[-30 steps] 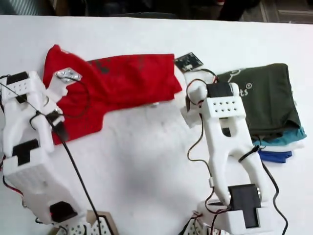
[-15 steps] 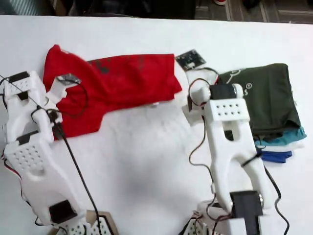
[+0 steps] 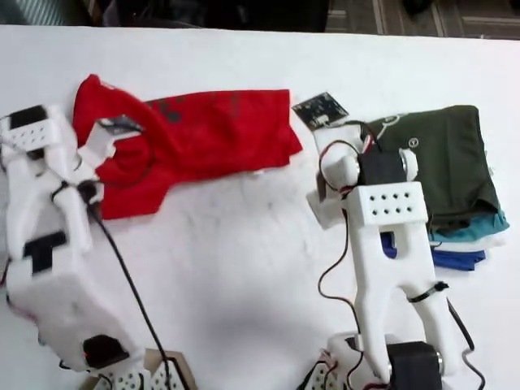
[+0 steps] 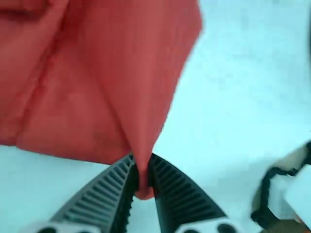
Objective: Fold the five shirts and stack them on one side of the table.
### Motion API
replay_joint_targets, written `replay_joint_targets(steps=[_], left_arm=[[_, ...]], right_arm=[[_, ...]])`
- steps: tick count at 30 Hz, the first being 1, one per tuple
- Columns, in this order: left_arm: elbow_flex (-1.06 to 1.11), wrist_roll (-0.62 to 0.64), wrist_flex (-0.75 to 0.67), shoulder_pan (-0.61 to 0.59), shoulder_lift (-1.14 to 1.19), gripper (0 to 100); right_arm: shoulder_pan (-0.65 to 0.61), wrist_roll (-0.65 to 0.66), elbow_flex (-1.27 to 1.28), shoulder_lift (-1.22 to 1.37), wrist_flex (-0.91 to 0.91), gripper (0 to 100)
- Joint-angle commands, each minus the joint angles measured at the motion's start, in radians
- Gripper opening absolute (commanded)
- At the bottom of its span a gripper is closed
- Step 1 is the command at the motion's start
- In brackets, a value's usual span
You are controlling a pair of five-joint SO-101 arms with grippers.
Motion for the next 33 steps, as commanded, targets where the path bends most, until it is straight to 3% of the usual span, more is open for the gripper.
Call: replay_joint_targets(steps=[1,8,14,20,25,33], left_arm=[[0.230,-0.058,0.015,-0.050,-0.294,2],[0.572,-0.204,0.015,-0.263,-0.613,2],[0.637,-0.230,0.006,-0.414,-0.667,2],[0.641,-0.229,0.000,-0.429,-0.667,2],[0.641,-0.229,0.000,-0.429,-0.667,2],[0.641,-0.210,-0.021,-0.429,-0.667,2]], right_arm=[[-0.002,0.006,-0.008,-0.038,0.033,29.4],[-0.022,0.006,-0.006,-0.028,0.036,29.4],[-0.197,0.006,-0.005,0.008,-0.021,29.4],[-0.311,-0.012,-0.092,0.268,-0.153,29.6],[-0.323,-0.091,-0.371,0.536,-0.143,29.6],[-0.369,-0.095,-0.839,0.963,-0.030,29.5]])
